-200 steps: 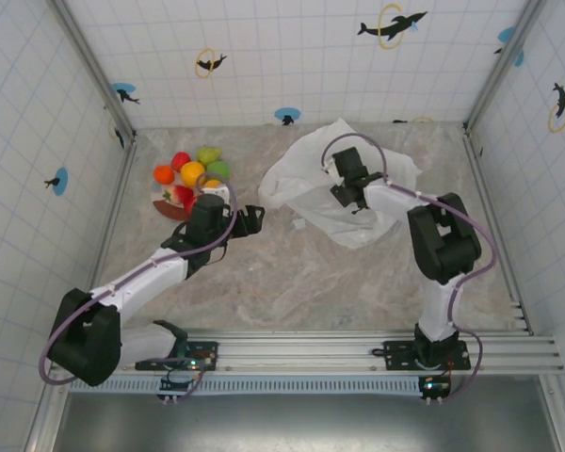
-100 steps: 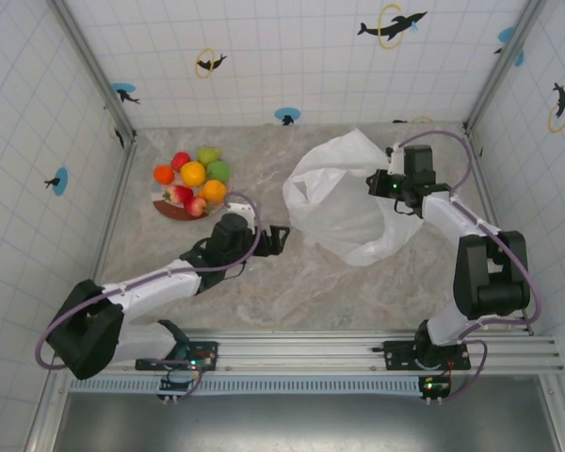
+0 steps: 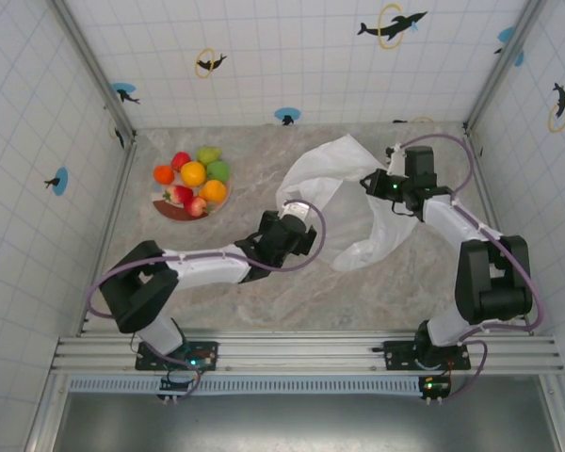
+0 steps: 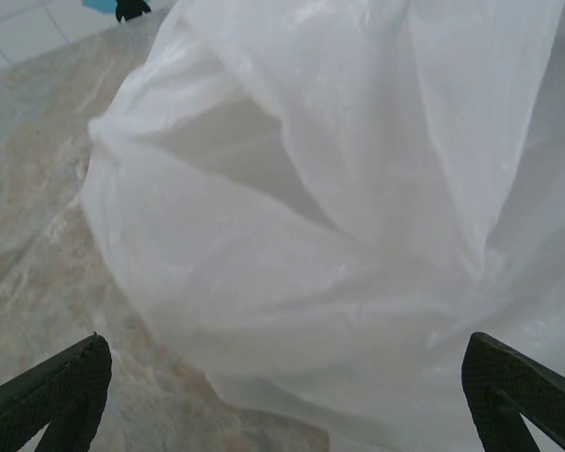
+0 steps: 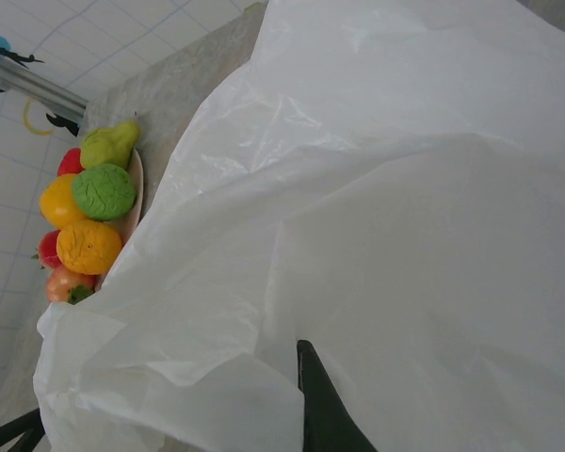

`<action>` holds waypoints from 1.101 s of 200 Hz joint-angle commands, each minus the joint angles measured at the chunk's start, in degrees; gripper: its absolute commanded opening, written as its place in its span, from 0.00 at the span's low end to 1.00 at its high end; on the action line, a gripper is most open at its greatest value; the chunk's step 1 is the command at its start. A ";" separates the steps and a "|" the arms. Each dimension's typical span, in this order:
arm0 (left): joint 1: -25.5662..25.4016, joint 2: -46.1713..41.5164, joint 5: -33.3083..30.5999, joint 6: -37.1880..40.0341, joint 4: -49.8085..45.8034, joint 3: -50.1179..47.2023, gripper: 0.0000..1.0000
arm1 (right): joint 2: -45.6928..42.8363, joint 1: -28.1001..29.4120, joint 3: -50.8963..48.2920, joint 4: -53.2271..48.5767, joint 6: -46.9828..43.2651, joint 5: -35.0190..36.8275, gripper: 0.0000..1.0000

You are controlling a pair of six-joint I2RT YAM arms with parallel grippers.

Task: Place the fruits into the plastic bag

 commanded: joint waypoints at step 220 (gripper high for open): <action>3.07 -13.26 27.53 -0.12 1.29 1.96 0.00 | -21.08 20.46 -19.29 9.63 -34.37 39.80 0.48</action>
